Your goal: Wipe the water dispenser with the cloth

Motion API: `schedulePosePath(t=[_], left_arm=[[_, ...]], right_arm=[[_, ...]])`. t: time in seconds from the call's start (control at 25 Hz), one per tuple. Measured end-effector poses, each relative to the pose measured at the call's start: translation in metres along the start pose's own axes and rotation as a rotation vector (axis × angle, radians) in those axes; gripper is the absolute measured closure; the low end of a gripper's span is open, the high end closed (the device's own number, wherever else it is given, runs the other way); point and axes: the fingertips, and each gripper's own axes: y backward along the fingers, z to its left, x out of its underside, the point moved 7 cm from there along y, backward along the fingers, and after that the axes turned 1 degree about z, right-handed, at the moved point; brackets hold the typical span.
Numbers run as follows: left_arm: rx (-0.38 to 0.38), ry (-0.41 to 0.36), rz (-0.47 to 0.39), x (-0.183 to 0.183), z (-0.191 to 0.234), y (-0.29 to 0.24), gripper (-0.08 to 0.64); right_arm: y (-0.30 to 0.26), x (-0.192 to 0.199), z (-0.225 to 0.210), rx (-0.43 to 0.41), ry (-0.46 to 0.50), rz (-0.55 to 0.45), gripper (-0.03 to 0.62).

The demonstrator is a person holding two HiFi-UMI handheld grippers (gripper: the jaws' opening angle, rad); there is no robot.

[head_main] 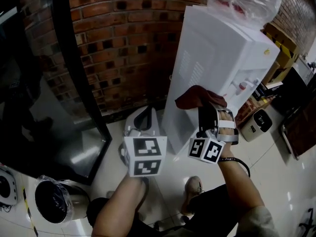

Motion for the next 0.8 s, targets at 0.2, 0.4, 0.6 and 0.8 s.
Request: schedulePosePath(t=[0.2, 0.4, 0.6, 0.8], left_arm=[[0.044, 0.056, 0.046, 0.025, -0.003, -0.004, 0.56], [0.067, 0.075, 0.109, 0.054, -0.007, -0.007, 0.56], [0.058, 0.047, 0.116, 0.066, -0.01, -0.005, 0.56], [0.054, 0.023, 0.159, 0.087, -0.013, -0.006, 0.56]], right_arm=[[0.005, 0.02, 0.068, -0.141, 0.002, 0.023, 0.534], [0.003, 0.028, 0.117, -0.255, -0.04, 0.08, 0.534], [0.002, 0.039, 0.172, -0.375, -0.084, 0.161, 0.534], [0.002, 0.052, 0.227, -0.458, -0.105, 0.212, 0.534]])
